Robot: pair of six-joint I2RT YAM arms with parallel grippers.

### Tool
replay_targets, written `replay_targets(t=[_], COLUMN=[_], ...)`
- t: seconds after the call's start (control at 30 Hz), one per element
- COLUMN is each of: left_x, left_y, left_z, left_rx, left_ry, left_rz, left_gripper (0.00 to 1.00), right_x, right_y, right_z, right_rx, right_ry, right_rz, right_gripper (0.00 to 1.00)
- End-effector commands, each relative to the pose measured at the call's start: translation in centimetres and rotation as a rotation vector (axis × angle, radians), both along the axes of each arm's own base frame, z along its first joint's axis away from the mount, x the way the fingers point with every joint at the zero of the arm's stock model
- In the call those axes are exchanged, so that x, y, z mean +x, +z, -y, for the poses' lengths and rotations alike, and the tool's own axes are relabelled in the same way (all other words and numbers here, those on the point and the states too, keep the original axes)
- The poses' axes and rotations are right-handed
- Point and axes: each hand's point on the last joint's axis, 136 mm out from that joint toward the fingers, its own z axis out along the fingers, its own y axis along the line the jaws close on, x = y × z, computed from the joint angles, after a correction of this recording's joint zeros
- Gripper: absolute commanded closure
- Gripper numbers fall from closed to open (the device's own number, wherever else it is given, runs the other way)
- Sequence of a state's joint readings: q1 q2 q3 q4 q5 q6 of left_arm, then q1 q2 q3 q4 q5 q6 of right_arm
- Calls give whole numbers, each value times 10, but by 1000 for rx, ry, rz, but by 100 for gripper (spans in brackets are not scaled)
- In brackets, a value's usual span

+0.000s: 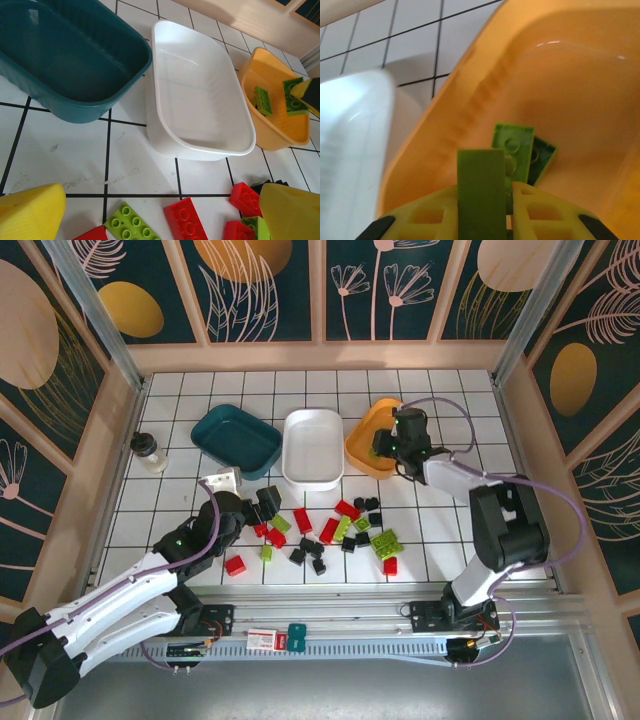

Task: Sort the legos into containers by color
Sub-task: Place the lego in the container, then pick up the lego from the middle-left of the table.

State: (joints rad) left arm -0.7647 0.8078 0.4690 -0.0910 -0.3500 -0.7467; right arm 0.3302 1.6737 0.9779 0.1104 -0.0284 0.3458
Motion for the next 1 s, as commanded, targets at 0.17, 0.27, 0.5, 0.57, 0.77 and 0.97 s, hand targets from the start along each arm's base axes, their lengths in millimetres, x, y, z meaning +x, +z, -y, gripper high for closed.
replay_targets(t=[0.17, 0.27, 0.5, 0.57, 0.77, 0.97], left_x=[0, 2, 3, 1, -10, -16], left_y=[-18, -34, -95, -103, -118, -139], left_z=[-18, -19, -18, -13, -15, -12], left_rx=[87, 140, 178, 162, 160, 167], left_ry=[87, 92, 47, 23, 16, -4], left_rz=[-79, -146, -349, -373, -420, -475], left_gripper=[1, 3, 20, 26, 25, 27], right_x=[32, 20, -24, -34, -47, -52], right_y=[18, 36, 40, 37, 40, 47], right_z=[14, 11, -3, -4, -1, -2], right_rx=[-1, 29, 56, 54, 71, 85], right_ry=[-54, -40, 6, 12, 16, 25], right_rz=[37, 78, 104, 102, 113, 128], right_gripper=[42, 40, 40, 40, 41, 41])
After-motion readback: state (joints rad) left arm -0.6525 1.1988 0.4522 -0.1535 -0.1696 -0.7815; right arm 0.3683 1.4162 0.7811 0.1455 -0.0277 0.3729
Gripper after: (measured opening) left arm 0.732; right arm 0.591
